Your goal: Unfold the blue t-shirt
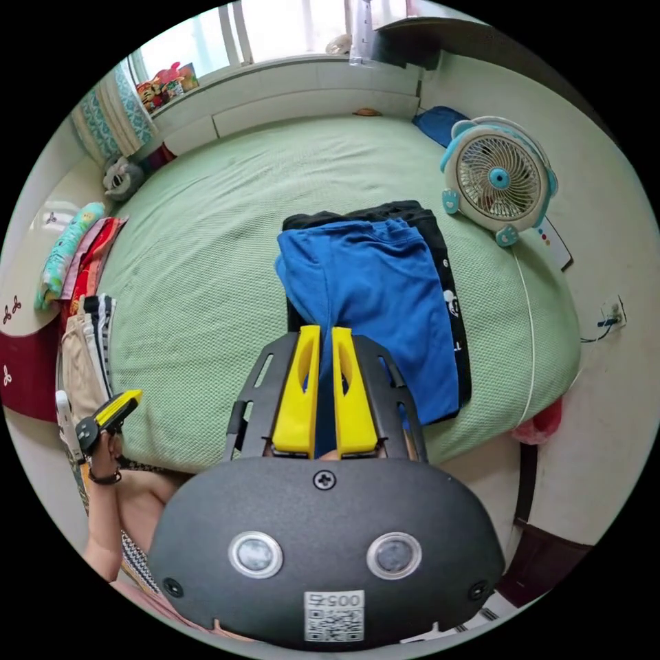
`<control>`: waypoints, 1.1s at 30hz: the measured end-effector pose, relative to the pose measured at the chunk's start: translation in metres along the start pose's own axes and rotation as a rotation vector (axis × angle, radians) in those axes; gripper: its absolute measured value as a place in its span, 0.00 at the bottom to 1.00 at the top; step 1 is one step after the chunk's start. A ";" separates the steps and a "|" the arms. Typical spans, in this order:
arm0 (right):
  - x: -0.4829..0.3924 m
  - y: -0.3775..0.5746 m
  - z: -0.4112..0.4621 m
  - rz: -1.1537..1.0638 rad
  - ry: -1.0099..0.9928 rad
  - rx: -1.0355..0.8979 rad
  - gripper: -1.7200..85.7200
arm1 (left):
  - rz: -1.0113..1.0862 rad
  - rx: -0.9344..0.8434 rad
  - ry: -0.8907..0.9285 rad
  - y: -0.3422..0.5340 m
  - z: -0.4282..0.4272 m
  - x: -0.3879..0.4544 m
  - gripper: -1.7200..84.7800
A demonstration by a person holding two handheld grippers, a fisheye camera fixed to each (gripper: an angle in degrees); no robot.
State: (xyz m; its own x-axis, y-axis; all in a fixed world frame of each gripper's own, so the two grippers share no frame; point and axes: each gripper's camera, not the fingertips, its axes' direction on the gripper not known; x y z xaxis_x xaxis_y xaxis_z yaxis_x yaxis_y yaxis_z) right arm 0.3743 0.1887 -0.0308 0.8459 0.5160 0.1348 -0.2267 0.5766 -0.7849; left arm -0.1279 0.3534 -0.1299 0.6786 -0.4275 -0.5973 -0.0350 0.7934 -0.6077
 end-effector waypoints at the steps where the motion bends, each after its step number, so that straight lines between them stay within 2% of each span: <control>1: -0.007 -0.003 -0.001 -0.012 -0.034 0.003 0.01 | 0.000 0.002 0.005 -0.001 0.000 -0.001 0.01; 5: -0.050 -0.012 0.003 -0.092 -0.075 -0.002 0.01 | -0.002 0.016 0.022 -0.009 0.001 -0.009 0.01; 13: -0.218 -0.026 0.041 -0.408 -0.219 -0.060 0.02 | -0.086 0.051 0.050 -0.020 -0.001 -0.045 0.01; 16: -0.269 -0.024 0.053 -0.455 -0.250 -0.082 0.05 | -0.163 0.031 0.039 -0.021 0.000 -0.068 0.01; 20: -0.279 -0.018 0.057 -0.469 -0.260 -0.034 0.09 | -0.246 0.015 -0.037 -0.020 -0.002 -0.098 0.01; 24: -0.239 -0.013 0.101 -0.307 -0.155 -0.139 0.12 | -0.257 0.024 -0.038 -0.021 -0.004 -0.117 0.01; 27: -0.218 -0.007 0.140 -0.169 -0.189 -0.270 0.12 | -0.223 0.002 -0.035 -0.026 0.000 -0.119 0.01; 29: -0.222 0.000 0.158 -0.168 -0.227 -0.329 0.12 | -0.206 -0.002 -0.040 -0.028 0.001 -0.118 0.01; 33: -0.244 0.010 0.160 -0.295 -0.122 -0.250 0.05 | -0.200 -0.002 -0.027 -0.032 0.001 -0.122 0.01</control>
State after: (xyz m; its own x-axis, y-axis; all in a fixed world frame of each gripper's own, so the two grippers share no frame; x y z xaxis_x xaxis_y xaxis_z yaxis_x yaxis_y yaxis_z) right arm 0.0884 0.1701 0.0253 0.7900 0.4320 0.4351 0.1543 0.5467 -0.8230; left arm -0.2090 0.3805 -0.0377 0.6916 -0.5650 -0.4500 0.1013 0.6927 -0.7141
